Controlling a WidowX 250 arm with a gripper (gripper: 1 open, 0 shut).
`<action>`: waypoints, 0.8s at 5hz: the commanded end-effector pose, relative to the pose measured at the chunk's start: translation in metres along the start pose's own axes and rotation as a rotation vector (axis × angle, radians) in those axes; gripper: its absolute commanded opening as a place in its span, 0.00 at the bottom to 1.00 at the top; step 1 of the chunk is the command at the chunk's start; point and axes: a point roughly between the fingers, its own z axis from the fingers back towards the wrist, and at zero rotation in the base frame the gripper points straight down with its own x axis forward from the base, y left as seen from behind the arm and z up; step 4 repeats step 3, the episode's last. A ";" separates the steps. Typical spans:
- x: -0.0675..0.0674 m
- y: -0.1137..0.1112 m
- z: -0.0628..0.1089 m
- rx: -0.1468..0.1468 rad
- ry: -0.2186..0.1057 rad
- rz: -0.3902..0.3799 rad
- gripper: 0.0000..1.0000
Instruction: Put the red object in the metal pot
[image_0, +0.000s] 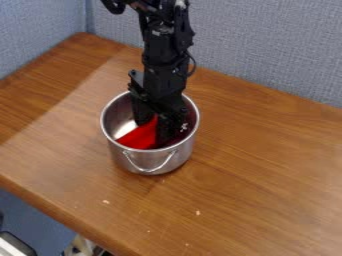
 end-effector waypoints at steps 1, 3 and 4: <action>0.008 0.003 0.014 0.025 -0.051 -0.004 1.00; 0.008 0.004 0.012 0.026 -0.046 -0.003 0.00; 0.008 0.004 0.012 0.026 -0.046 -0.003 0.00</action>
